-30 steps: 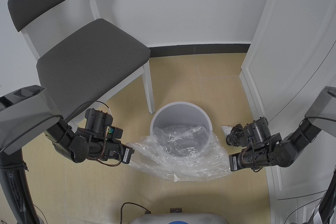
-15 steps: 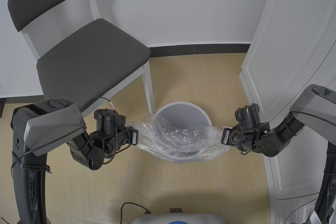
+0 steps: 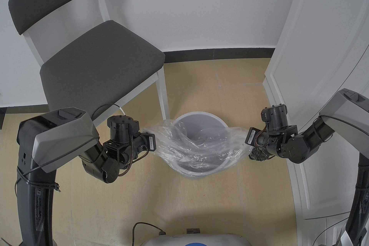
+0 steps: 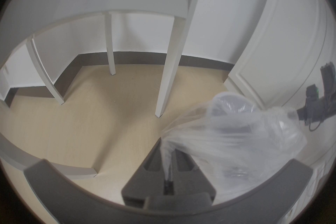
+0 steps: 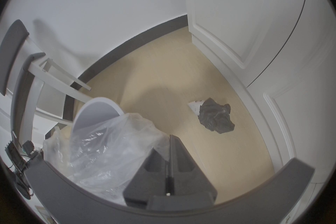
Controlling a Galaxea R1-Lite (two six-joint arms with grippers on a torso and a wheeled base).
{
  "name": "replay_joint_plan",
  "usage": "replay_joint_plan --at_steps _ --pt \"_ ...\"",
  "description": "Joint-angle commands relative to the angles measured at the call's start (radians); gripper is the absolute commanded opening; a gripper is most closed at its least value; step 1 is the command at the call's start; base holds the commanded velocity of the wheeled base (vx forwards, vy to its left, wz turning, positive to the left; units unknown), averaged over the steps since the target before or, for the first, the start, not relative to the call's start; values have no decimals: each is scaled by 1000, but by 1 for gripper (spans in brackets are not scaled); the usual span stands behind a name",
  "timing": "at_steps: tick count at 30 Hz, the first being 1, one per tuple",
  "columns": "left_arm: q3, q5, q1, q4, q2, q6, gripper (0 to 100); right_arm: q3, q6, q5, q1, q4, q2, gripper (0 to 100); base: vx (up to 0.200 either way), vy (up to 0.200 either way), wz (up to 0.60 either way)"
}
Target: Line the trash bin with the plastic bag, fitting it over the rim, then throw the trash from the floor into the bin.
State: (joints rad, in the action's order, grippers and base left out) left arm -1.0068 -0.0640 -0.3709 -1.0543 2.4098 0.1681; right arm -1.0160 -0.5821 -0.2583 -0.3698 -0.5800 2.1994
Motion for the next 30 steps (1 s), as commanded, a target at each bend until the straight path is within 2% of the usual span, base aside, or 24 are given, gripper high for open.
replay_joint_plan --at_steps 1,5,14,20,22,23,25,26,30 --pt "-13 3 -11 -1 -49 45 0 -4 -22 -1 2 -1 -69 0 0 0 0" --pt "-12 3 -20 -1 -66 53 0 -4 -54 1 -1 -3 -93 0 0 0 0" --pt "-3 1 -22 -3 -66 51 0 27 -33 8 -3 12 -102 0 0 0 0" --pt "28 6 -22 8 -67 37 0 106 82 14 -15 19 -107 0 0 0 0" --pt "31 7 -22 8 -67 36 0 116 91 14 -18 19 -105 0 0 0 0" --pt "43 10 -22 8 -63 22 0 151 139 14 -29 22 -102 0 0 0 0" --pt "53 20 -22 7 -60 8 0 171 169 16 -29 22 -99 0 0 0 0" --pt "77 47 -22 5 -55 -13 0 194 211 16 -32 20 -92 0 0 0 0" --pt "129 127 -22 -16 -28 -58 0 227 257 17 -37 19 -50 0 0 0 0"
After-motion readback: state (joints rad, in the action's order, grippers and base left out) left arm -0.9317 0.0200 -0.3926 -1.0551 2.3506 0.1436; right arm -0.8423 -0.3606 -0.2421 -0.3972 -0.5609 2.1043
